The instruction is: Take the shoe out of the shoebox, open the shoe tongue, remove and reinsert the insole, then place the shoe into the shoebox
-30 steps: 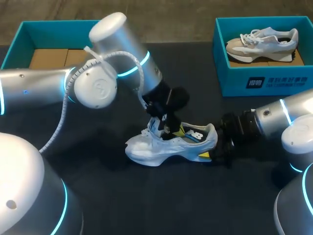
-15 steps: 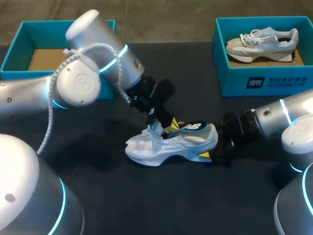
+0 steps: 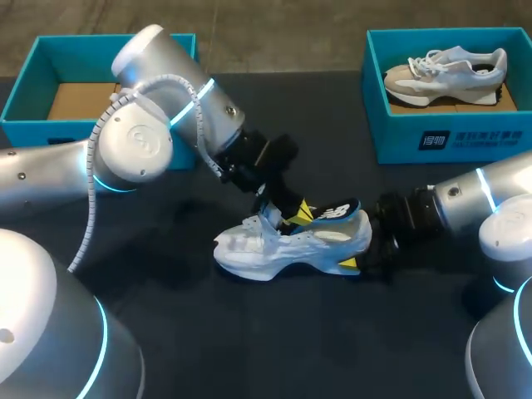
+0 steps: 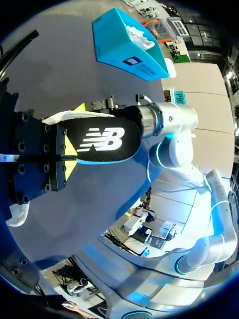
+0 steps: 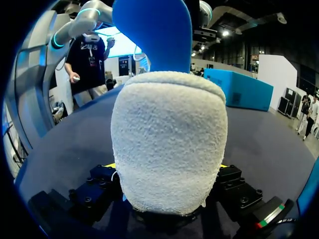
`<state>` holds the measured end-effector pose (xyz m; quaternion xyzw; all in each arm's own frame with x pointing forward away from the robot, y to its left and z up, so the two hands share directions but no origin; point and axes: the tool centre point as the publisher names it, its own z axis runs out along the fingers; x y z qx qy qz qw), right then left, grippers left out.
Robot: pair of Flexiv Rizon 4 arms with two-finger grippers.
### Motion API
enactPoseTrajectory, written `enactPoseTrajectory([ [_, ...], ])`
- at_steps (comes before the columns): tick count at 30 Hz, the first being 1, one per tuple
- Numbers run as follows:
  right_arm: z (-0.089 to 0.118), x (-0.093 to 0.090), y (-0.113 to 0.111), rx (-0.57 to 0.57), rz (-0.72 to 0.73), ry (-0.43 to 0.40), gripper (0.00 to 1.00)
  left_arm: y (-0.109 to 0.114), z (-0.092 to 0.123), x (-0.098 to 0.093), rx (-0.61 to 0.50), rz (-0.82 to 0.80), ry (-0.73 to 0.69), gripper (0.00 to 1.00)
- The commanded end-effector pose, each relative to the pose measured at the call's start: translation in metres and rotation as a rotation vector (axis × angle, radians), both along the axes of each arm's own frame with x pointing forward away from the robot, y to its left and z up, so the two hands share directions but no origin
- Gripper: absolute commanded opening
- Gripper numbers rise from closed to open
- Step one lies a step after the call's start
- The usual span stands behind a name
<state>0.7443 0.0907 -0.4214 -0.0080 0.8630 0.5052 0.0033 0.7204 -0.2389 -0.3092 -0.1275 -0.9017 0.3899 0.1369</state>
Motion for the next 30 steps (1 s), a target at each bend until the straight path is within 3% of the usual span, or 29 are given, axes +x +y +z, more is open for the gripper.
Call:
enactPoseTrajectory([
  [1,-0.002,0.000,0.002,-0.003,-0.001,0.000,0.00,-0.017,-0.001,0.004,0.004,-0.017,0.006,0.00],
  [13,-0.002,0.000,0.002,-0.003,-0.001,0.000,0.00,-0.029,0.001,0.000,-0.006,-0.028,0.000,0.00],
  [14,-0.002,0.000,0.002,-0.003,-0.001,0.000,0.00,-0.029,0.001,0.000,0.000,-0.029,0.000,0.06],
  [15,-0.002,0.000,0.002,-0.003,-0.001,0.000,0.00,-0.029,0.000,-0.001,0.004,-0.027,0.001,0.29],
  [16,-0.002,0.000,0.002,-0.003,-0.001,0.000,0.00,-0.029,0.000,-0.001,0.008,-0.025,-0.002,0.44],
  [18,-0.002,0.000,0.002,-0.003,-0.001,0.000,0.00,-0.028,0.000,-0.002,0.022,-0.009,-0.023,0.49],
  [20,-0.002,0.000,0.002,-0.003,-0.001,0.000,0.00,-0.026,0.005,-0.004,0.027,-0.004,-0.046,0.79],
  [23,-0.002,0.000,0.002,-0.003,-0.001,0.000,0.00,-0.026,0.010,-0.007,0.060,0.014,-0.094,0.96],
  [30,-0.002,0.000,0.002,-0.003,-0.001,0.000,0.00,-0.024,0.018,-0.012,0.099,0.081,-0.221,1.00],
])
